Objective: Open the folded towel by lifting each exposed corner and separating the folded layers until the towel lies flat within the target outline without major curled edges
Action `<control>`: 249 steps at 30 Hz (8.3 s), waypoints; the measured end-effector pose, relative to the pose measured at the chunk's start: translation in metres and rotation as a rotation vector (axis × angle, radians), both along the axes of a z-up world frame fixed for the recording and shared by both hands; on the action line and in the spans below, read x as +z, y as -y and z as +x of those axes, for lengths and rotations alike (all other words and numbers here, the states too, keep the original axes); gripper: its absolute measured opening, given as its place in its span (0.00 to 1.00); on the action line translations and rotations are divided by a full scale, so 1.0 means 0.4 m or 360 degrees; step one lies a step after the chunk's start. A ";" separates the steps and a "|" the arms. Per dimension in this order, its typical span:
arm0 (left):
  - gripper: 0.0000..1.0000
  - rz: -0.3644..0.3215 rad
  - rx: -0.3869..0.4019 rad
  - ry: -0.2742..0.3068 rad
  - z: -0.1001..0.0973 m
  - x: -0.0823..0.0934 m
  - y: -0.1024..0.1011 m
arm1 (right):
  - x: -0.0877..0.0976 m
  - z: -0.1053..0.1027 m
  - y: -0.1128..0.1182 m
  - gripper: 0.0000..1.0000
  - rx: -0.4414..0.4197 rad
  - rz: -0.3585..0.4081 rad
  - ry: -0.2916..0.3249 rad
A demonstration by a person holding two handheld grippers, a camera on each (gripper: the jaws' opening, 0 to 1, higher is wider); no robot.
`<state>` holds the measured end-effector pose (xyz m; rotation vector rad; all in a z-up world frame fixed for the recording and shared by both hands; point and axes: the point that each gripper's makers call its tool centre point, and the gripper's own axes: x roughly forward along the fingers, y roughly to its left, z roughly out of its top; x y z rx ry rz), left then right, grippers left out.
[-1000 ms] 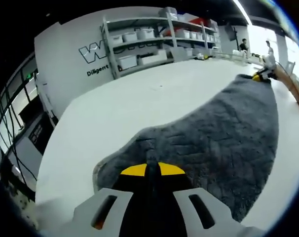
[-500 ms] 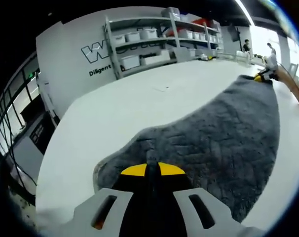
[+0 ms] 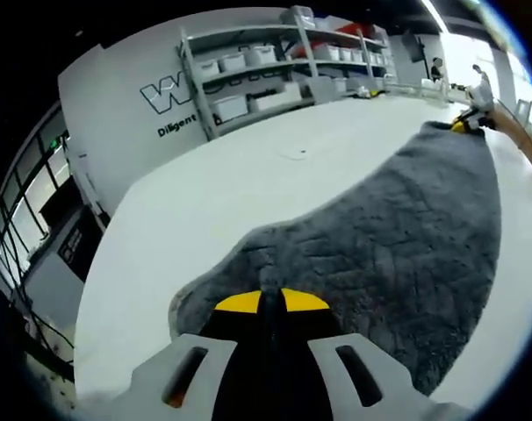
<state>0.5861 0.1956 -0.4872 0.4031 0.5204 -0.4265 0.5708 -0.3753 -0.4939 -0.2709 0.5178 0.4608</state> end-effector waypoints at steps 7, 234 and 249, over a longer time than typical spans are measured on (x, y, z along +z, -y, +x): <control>0.06 0.0016 0.0004 0.0006 0.023 0.001 -0.001 | 0.005 0.037 0.011 0.04 -0.0010 -0.0039 0.0025; 0.95 -0.0494 -0.0111 0.0188 -0.099 0.172 0.027 | 0.004 -0.527 -0.136 0.16 0.0983 -0.0161 -0.0069; 0.95 -0.0489 -0.0108 0.0175 -0.095 0.171 0.020 | 0.109 -0.491 -0.094 0.89 0.0683 -0.0118 0.0104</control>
